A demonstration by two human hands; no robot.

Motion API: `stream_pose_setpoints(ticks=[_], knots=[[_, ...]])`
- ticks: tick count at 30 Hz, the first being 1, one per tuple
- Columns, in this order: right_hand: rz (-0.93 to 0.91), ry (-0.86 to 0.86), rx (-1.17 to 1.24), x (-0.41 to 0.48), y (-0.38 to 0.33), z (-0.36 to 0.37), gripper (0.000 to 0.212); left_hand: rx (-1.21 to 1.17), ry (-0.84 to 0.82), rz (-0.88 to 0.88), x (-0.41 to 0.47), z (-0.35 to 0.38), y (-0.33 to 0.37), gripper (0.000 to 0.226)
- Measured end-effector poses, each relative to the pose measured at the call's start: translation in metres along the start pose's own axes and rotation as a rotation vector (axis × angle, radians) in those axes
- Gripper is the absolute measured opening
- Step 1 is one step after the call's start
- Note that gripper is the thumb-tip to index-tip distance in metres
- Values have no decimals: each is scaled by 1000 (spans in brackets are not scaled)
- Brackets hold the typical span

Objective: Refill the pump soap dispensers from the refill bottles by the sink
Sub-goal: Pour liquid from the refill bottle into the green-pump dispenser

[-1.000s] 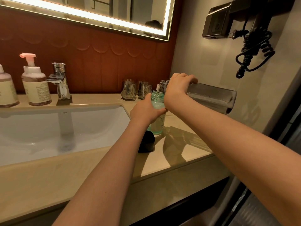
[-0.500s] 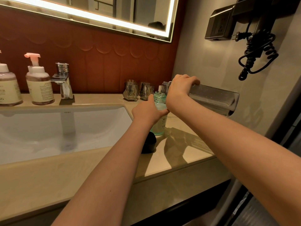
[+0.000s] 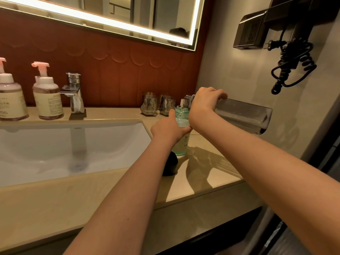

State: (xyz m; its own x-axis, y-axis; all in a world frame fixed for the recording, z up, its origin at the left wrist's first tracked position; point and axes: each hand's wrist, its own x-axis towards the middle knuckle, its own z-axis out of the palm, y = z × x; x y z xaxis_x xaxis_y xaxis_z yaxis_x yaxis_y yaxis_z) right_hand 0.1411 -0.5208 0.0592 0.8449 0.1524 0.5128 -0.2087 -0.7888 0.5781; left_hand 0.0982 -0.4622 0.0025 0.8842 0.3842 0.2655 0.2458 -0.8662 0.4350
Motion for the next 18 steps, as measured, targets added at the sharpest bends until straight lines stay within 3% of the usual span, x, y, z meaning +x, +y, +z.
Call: stream_pose_setpoints(ticks=[18], knots=[[-29, 0, -12, -6, 4, -4, 52, -27, -34, -21, -1, -1, 1, 81]])
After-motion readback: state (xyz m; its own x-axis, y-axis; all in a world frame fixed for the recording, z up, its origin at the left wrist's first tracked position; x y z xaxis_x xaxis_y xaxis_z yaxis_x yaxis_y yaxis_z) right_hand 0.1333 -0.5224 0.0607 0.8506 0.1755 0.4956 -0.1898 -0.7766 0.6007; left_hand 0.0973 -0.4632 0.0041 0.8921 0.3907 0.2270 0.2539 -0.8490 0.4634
